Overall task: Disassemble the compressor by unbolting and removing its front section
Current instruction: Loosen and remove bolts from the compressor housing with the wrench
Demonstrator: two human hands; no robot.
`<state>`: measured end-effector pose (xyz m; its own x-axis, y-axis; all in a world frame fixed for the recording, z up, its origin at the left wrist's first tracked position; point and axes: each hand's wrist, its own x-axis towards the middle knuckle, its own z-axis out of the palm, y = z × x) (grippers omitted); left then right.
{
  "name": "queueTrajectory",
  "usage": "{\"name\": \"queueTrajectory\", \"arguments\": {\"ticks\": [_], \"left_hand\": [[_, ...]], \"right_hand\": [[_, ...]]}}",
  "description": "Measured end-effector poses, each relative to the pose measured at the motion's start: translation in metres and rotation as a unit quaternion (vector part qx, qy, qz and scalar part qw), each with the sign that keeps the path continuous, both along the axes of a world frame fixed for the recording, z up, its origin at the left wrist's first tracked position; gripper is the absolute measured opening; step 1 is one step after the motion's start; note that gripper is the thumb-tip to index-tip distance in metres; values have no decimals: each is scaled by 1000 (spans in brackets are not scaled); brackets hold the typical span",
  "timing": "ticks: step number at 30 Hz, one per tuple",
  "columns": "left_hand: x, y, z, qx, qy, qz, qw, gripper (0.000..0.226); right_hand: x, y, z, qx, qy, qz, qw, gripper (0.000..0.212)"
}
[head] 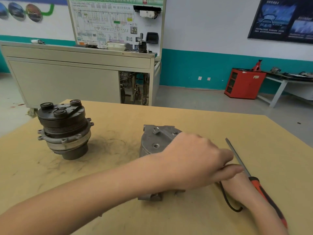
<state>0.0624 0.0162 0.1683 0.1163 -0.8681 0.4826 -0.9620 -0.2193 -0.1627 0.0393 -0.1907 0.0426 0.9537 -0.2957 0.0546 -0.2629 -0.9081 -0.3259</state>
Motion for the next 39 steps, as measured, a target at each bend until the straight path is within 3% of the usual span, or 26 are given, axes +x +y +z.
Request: {"name": "queueTrajectory", "arguments": {"ticks": [2,6,14,18,22,27,39], "left_hand": [[11,-26,7,34,10,23,999,42],[38,-72,16,86,25,64,994,46],[118,-113,18,114,127,132,976,41],[173,-96,12,37,244,206,947,40],[217,-53,4,-90,334,324,880,38],[231,-4,-5,-192,305,462,810,30],[216,63,-21,-318,298,448,781,35]], "right_hand": [[-1,-1,-1,-10,-26,13,1000,7],[-1,-5,-6,-53,12,8,998,27],[2,-7,-9,-80,10,6,997,35],[1,-6,-9,-71,9,12,997,34],[0,-8,-8,-72,6,14,997,34],[2,-8,-10,-82,6,14,996,34],[2,-7,-10,-84,3,17,996,30]]}}
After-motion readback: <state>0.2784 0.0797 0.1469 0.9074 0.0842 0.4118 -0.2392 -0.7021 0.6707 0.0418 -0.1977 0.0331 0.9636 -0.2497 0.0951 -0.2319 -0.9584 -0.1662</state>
